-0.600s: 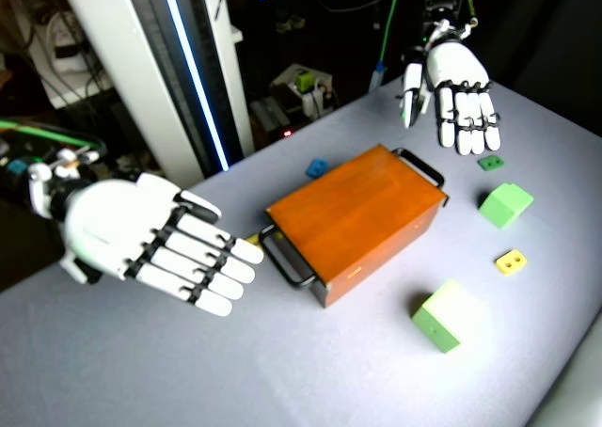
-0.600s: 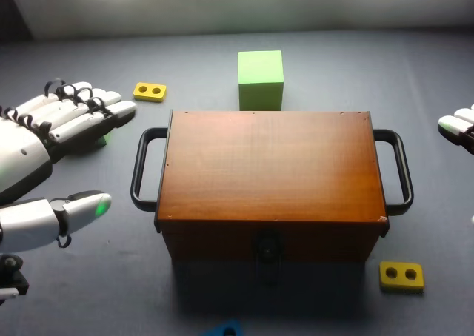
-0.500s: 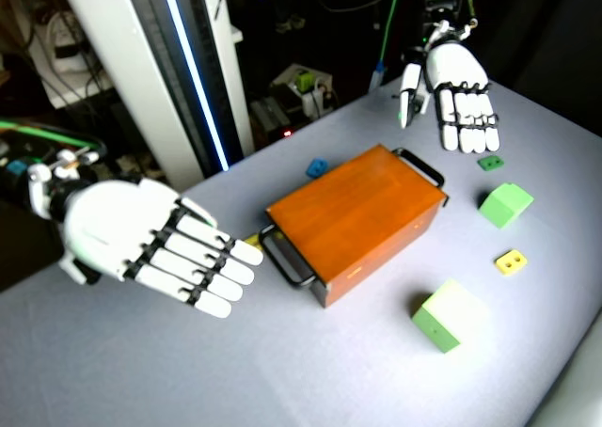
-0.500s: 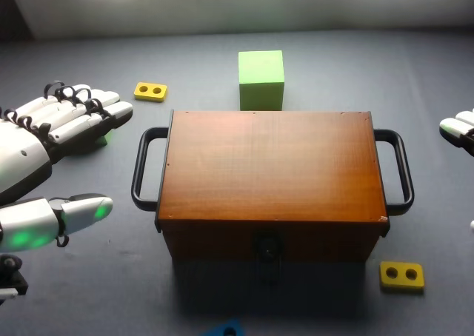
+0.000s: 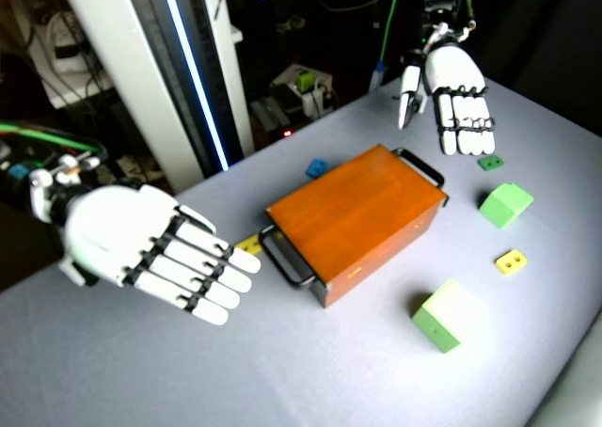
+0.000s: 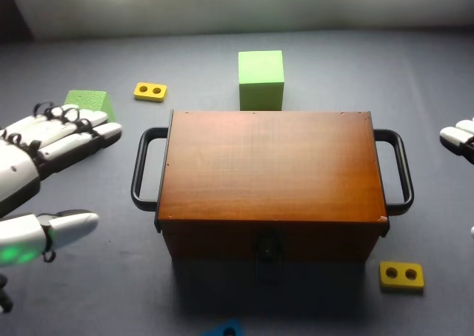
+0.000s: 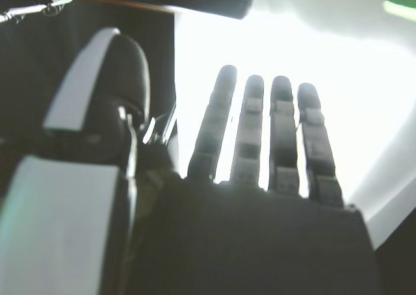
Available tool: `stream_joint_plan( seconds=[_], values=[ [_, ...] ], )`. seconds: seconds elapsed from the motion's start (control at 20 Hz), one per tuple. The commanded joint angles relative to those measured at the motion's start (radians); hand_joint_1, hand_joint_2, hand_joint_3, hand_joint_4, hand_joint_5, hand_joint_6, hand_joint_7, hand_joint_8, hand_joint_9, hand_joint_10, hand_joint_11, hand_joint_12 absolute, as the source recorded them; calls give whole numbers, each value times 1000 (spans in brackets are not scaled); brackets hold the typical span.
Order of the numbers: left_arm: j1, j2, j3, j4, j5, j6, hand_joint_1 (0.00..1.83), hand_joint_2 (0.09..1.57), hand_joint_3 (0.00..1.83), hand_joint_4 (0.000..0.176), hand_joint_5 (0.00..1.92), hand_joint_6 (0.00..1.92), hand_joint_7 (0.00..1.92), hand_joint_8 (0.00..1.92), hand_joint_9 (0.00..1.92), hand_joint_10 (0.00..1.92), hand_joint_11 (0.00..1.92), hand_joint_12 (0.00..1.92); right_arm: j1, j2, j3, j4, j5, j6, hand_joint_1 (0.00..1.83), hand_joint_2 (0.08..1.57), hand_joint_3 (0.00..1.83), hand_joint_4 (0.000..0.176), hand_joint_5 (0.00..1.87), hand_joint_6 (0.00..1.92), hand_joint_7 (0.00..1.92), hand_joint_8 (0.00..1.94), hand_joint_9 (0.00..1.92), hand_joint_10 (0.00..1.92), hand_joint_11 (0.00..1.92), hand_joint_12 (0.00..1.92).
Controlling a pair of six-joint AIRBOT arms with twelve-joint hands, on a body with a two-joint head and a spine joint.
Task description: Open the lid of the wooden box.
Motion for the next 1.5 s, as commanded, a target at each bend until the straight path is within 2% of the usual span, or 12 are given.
stream_joint_plan(
  seconds=[0.0, 0.2, 0.3, 0.6, 1.05, 1.45],
  values=[
    [1, 10, -4, -23, -134, -3, 293, 1378, 0, 0, 74, 4, 0, 0, 0, 0, 0, 0, 3, -1, 5, -3, 103, 0, 506, 1384, 5, 0, 0, 0, 0, 0, 0, 0, 0, 0],
    [16, 10, -7, -25, -115, -4, 274, 1382, 0, 0, 149, 17, 43, 10, 0, 0, 0, 0, 5, -18, 20, -1, 61, 1, 544, 1375, 0, 0, 0, 0, 0, 0, 0, 0, 0, 0],
    [16, 8, -6, -8, -96, -11, 224, 1385, 3, 0, 158, 8, 47, 2, 0, 0, 0, 0, 15, -26, 27, -1, 37, 1, 585, 1371, 0, 0, 1, 0, 0, 0, 0, 0, 0, 0],
    [-2, -9, 12, 46, -28, -48, 245, 1376, 0, 0, 176, 7, 39, 3, 0, 0, 0, 0, 64, -48, 53, -26, -46, 1, 603, 1365, 0, 0, 4, 2, 0, 0, 0, 0, 0, 0],
    [-59, -35, 39, 138, 70, -98, 240, 1382, 4, 0, 108, 0, 20, 2, 0, 0, 0, 0, 112, -74, 80, -57, -124, 1, 602, 1365, 0, 0, 4, 1, 0, 0, 0, 0, 0, 0],
    [-69, -55, 49, 158, 81, -114, 240, 1388, 0, 0, 80, 2, 0, 0, 0, 0, 0, 0, 125, -88, 96, -58, -166, 1, 617, 1361, 0, 0, 17, 3, 0, 0, 0, 0, 0, 0]
  ],
)
